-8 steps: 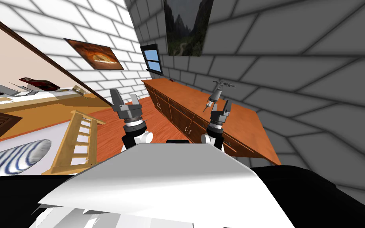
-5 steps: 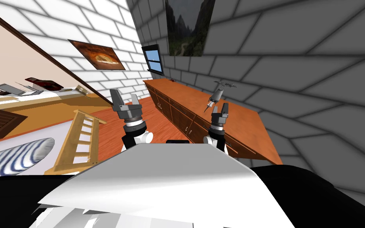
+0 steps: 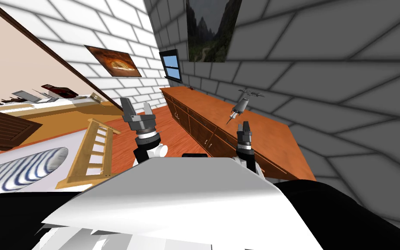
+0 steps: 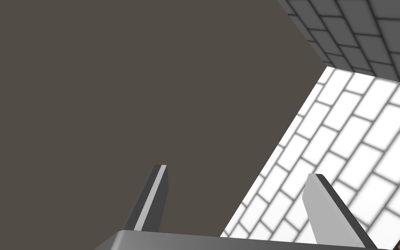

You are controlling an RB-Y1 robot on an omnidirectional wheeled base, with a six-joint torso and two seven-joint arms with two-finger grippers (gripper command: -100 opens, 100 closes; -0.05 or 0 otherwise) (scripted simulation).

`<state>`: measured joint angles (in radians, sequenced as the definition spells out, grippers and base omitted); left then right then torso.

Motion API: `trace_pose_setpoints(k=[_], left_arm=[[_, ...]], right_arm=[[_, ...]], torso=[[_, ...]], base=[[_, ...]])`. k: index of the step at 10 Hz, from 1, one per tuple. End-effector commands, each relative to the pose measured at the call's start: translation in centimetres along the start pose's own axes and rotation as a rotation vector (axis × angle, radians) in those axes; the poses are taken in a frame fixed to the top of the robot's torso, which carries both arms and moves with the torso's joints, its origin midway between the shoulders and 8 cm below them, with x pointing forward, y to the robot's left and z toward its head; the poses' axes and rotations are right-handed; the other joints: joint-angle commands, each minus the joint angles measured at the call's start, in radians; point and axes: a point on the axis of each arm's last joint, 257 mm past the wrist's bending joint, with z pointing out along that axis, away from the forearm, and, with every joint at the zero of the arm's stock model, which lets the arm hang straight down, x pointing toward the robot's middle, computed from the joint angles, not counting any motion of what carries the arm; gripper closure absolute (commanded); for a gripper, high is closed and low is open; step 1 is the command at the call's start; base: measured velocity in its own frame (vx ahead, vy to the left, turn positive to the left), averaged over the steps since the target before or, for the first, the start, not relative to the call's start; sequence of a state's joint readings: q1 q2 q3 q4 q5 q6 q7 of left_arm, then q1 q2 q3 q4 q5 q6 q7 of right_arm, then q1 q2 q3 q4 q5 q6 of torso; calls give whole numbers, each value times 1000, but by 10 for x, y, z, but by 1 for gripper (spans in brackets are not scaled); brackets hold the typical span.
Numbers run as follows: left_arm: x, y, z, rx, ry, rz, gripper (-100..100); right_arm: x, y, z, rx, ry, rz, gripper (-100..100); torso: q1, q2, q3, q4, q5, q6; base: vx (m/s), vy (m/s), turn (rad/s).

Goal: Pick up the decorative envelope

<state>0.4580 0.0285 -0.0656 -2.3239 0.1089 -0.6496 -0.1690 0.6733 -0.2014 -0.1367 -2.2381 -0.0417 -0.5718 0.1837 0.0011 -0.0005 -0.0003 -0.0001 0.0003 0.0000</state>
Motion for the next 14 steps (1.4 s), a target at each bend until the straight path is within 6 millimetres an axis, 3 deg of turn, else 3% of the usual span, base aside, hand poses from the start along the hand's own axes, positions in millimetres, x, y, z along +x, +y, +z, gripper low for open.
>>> trace_pose_setpoints(k=[1, 7, 14], left_arm=[[0, 0, 0, 0, 0, 0, 0], [0, 0, 0, 0, 0, 0, 0], [0, 0, 0, 0, 0, 0, 0]], right_arm=[[-9, -14, -14, 39, 57, -106, -100], [-44, -51, -62, 158, 217, -365, -100], [-102, -69, -96, 226, 422, -685, -100]], torso=[[0, 0, 0, 0, 0, 0], [0, 0, 0, 0, 0, 0], [0, 0, 0, 0, 0, 0]], base=[[15, 35, 110], [14, 23, 62], [13, 17, 73]])
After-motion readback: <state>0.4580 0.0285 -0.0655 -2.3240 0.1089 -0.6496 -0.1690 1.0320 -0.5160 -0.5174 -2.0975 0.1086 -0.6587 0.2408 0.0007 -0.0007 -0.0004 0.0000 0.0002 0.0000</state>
